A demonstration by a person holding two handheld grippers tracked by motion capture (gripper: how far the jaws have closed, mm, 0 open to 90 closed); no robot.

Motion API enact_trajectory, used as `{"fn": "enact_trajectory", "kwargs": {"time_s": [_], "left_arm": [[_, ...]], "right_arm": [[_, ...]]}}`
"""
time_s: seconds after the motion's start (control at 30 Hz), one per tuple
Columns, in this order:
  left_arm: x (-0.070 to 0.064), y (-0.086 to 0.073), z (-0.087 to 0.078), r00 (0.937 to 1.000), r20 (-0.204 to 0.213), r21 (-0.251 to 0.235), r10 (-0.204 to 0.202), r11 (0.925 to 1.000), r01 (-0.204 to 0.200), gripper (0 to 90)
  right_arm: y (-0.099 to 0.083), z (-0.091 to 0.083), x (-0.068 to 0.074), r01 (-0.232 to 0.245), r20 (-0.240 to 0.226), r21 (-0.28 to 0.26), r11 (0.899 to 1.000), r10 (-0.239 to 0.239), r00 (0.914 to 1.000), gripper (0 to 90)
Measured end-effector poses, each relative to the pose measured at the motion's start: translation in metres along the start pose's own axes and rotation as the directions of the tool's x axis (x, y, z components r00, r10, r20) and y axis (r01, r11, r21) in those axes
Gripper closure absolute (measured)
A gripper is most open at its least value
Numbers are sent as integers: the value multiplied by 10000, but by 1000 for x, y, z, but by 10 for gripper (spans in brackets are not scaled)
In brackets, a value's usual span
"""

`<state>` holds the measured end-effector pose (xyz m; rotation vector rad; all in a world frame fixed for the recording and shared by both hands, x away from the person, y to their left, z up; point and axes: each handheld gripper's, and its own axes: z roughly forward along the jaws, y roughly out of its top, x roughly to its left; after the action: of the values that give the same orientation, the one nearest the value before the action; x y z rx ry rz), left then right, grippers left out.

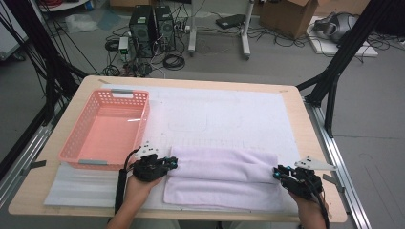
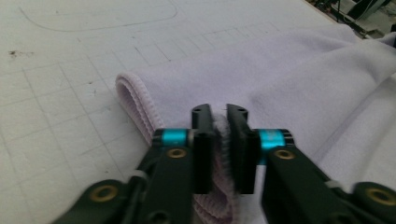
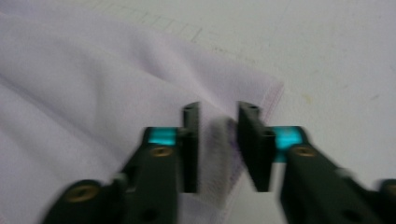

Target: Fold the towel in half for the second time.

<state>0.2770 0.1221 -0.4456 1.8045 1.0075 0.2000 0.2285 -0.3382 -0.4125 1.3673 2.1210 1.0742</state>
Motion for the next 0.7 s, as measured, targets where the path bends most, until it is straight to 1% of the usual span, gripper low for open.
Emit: {"fn": "enact_trajectory", "kwargs": {"time_s": [0.07,0.1,0.2,0.3,0.37,0.5,0.57,0.63,0.67,0.7], "left_arm": [[-2,-1,-5,9999,25,-207,132,9997,-131,852],[-3,-2,-9,9998,44,-344,196,9992,-195,853],[-8,-4,-20,9987,292,-731,424,9965,-402,852],[-13,-7,-27,9970,348,-938,697,9934,-662,851],[-15,-9,-30,9967,369,-1056,724,9921,-681,851],[-18,-13,-37,9952,478,-1104,857,9907,-800,851],[-19,-14,-39,9950,475,-1117,879,9903,-821,851],[-20,-18,-45,9942,525,-1116,939,9899,-876,852],[-21,-20,-47,9936,605,-1110,950,9899,-879,852],[-22,-22,-49,9925,592,-1049,1067,9894,-1001,853]], "right_arm": [[-4,-4,-1,95,9,-103,9999,-95,10000,861],[-6,-6,-1,70,-60,-147,9999,-71,10000,862],[-11,-14,0,64,-43,-516,9986,-67,10000,865],[-12,-18,2,163,1,-656,9977,-163,9999,865],[-11,-19,4,303,57,-683,9972,-300,9995,869],[-14,-27,10,400,131,-707,9967,-392,9991,870],[-18,-34,11,332,93,-802,9962,-325,9994,872],[-21,-41,12,333,84,-847,9958,-327,9994,873],[-23,-43,13,326,40,-875,9956,-324,9995,873],[-26,-45,14,347,5,-799,9962,-348,9994,874]]}}
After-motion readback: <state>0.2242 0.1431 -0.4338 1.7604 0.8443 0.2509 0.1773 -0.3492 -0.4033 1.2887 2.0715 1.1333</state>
